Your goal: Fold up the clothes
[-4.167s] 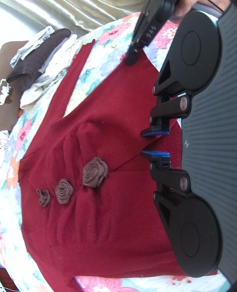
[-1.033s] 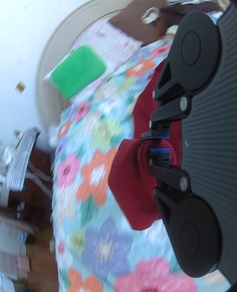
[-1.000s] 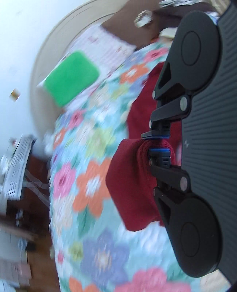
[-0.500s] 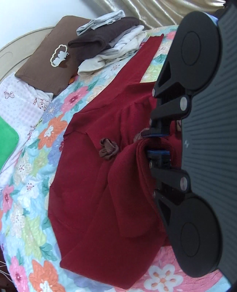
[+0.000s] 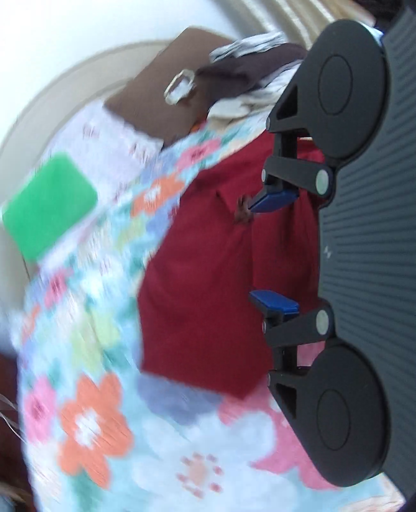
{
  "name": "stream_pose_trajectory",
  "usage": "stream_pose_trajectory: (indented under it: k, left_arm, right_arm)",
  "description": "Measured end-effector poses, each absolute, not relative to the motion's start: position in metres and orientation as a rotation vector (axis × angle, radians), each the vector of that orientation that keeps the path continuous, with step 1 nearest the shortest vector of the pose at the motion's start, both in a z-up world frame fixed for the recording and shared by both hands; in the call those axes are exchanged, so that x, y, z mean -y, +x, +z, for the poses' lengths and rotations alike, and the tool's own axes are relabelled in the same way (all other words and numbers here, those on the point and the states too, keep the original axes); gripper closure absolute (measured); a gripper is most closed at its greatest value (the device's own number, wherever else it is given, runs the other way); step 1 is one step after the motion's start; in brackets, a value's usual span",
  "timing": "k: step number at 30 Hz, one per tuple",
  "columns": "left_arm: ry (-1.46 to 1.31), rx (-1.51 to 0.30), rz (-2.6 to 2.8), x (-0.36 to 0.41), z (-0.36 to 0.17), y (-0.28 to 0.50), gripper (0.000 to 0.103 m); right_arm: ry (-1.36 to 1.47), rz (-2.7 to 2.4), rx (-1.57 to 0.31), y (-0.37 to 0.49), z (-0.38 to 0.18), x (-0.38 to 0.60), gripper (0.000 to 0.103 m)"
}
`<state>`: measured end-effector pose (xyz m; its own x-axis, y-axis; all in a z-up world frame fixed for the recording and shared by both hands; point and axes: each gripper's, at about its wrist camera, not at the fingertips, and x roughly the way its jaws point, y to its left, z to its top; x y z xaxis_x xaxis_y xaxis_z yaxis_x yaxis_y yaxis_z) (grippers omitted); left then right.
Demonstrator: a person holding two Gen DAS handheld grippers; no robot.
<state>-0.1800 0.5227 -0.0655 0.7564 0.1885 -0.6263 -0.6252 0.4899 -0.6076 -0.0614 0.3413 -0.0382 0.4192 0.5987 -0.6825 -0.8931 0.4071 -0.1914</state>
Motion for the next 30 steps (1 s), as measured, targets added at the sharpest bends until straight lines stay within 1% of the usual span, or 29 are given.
stream_pose_trajectory:
  k: [3,5,7,9,11,13,14,17,18,21,23,26,29,30]
  left_arm:
    - [-1.018,-0.583,0.666,-0.54,-0.087,-0.19,0.054]
    - [-1.067,-0.586,0.68,-0.55,-0.099,-0.196,0.054]
    - [-1.122,-0.568,0.663,-0.559,-0.107,-0.2,0.054]
    - [-1.163,-0.551,0.654,-0.564,-0.112,-0.201,0.054]
    - [-1.18,-0.544,0.66,-0.567,-0.115,-0.2,0.054]
    - [-1.175,-0.538,0.667,-0.567,-0.113,-0.198,0.054]
    - [-1.172,-0.519,0.665,-0.566,-0.111,-0.198,0.054]
    - [-1.148,-0.455,0.64,-0.565,-0.101,-0.196,0.052]
    - [-1.13,-0.455,0.634,-0.565,-0.098,-0.194,0.052]
    - [-1.079,-0.512,0.66,-0.561,-0.097,-0.187,0.052]
    - [-1.11,-0.532,0.65,-0.563,-0.103,-0.186,0.052]
    - [-1.162,-0.509,0.626,-0.566,-0.108,-0.189,0.052]
    - [-1.152,-0.508,0.605,-0.564,-0.106,-0.186,0.052]
    - [-1.149,-0.508,0.591,-0.563,-0.105,-0.184,0.052]
  right_arm:
    - [-0.73,1.02,-0.467,-0.073,-0.048,-0.366,0.026]
    - [-0.818,1.033,-0.385,-0.079,-0.058,-0.38,0.035]
    - [-0.898,1.05,-0.341,-0.079,-0.069,-0.395,0.065]
    - [-0.944,1.059,-0.355,-0.072,-0.075,-0.407,0.096]
    - [-0.892,1.044,-0.315,-0.064,-0.065,-0.407,0.096]
    - [-0.737,1.037,-0.283,-0.054,-0.039,-0.398,0.096]
    - [-0.629,1.013,-0.296,-0.043,-0.025,-0.389,0.096]
    - [-0.316,0.888,-0.435,0.003,-0.009,-0.361,0.096]
    - [-0.252,0.854,-0.502,0.02,-0.014,-0.352,0.096]
    - [-0.25,0.763,-0.626,0.053,-0.039,-0.341,0.096]
    - [-0.18,0.767,-0.719,0.063,-0.05,-0.328,0.095]
    - [-0.075,0.762,-0.854,0.077,-0.064,-0.312,0.093]
    - [-0.005,0.742,-0.955,0.087,-0.076,-0.302,0.092]
    - [-0.012,0.733,-0.96,0.089,-0.078,-0.299,0.09]
